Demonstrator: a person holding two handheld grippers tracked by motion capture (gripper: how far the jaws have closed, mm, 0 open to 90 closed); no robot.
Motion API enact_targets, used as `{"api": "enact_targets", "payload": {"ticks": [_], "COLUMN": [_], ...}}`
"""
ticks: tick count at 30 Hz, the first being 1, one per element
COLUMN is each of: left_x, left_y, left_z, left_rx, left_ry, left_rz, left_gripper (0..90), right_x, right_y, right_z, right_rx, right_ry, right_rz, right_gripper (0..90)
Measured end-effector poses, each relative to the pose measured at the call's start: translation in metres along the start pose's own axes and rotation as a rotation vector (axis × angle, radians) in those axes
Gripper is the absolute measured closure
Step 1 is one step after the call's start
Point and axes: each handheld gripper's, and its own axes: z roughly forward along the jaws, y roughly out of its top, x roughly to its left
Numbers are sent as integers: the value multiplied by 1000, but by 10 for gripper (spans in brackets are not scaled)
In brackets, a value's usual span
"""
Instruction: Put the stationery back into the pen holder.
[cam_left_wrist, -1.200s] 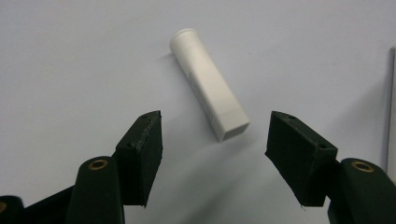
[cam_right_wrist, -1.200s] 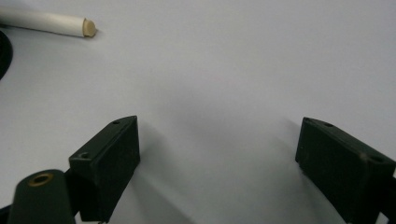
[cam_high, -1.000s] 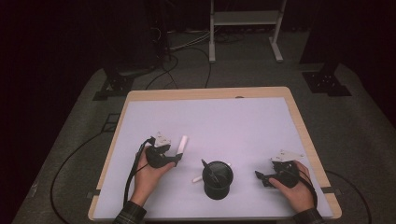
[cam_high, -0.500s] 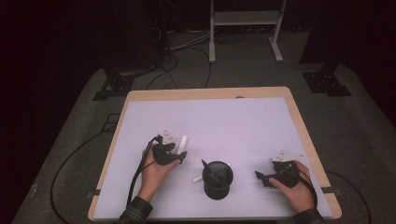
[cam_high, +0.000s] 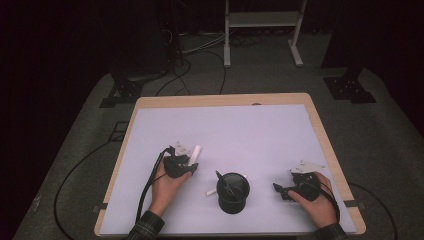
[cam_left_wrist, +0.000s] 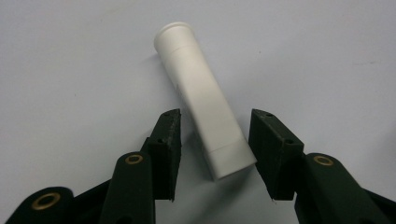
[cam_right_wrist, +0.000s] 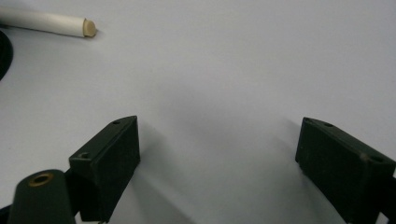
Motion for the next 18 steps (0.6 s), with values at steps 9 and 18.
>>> {"api": "enact_targets", "payload": {"ticks": [9,18], "left_x": [0,5], "left_y": [-2,-4], "left_z": [0,-1], "left_rx": [-9,-23], "left_ry": [-9,-21], "left_rz": [-8,-21], "left_gripper": [617,683], "right_x": [0,0], "right_y": [0,0], "right_z": [0,0], "right_rx": [0,0], "right_ry": [0,1], "right_rz": [0,1], "right_gripper": [124,124]}}
